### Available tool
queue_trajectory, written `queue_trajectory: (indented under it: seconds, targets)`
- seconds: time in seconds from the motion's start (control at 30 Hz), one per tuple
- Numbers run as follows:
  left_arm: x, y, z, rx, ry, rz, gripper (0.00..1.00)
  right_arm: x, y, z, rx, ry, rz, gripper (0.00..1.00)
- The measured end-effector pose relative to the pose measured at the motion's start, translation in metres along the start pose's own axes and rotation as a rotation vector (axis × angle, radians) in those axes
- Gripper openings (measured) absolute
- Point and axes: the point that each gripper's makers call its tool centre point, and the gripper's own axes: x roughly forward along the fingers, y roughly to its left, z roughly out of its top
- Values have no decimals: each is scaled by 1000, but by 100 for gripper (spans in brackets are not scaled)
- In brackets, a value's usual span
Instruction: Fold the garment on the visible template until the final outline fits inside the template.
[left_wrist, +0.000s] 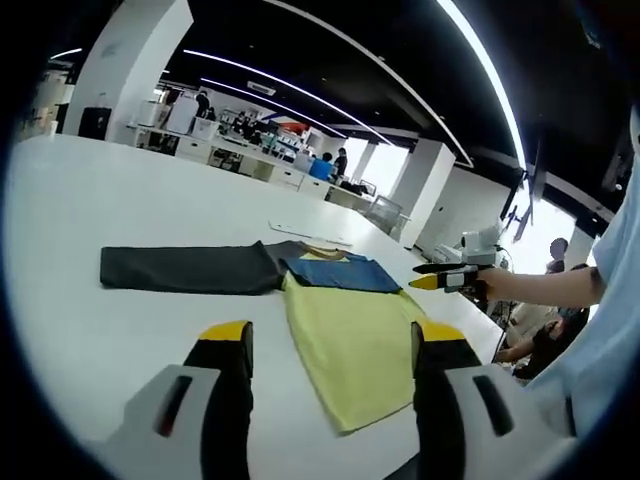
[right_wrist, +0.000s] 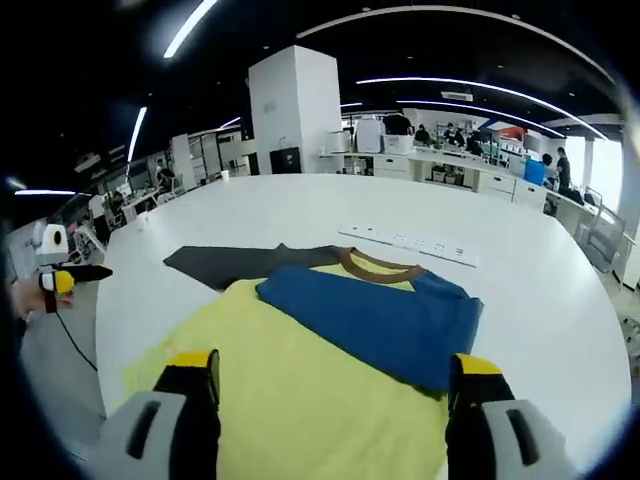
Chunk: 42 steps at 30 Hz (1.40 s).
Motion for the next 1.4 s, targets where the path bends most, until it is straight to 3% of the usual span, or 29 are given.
queue_trajectory:
  seconds: [0.47, 0.77, 0.93, 1.0, 1.03, 1.1, 1.17, 1.23, 1.3, 1.4]
  targets:
    - [9, 15, 7, 34, 30, -31, 61, -24, -17, -12, 26, 0, -49, 93]
    - [15, 45, 13, 108, 46, 13, 57, -25, -16, -12, 46, -9, -59, 92]
    - [19, 87, 19, 101, 45, 78, 53, -27, -16, -17, 49, 0, -64, 91]
    - [21, 108, 25, 83, 12, 93, 54, -28, -18, -19, 52, 3, -68, 91]
    - [20, 118, 26, 29, 8, 122, 53, -29, -19, -20, 60, -1, -73, 91]
    - [21, 141, 32, 35, -20, 160, 53, -31, -20, -22, 70, 0, -76, 91]
    - [19, 173, 32, -12, -21, 267, 51, -32, -21, -26, 75, 4, -81, 91]
    - [16, 195, 33, -87, -56, 315, 49, -35, -22, -31, 85, 10, -87, 91]
    - [17, 204, 30, -142, -72, 312, 50, -37, -23, -34, 94, 14, -94, 92]
    - [16, 215, 20, -111, -30, 346, 49, -40, -25, -39, 122, 13, -104, 92]
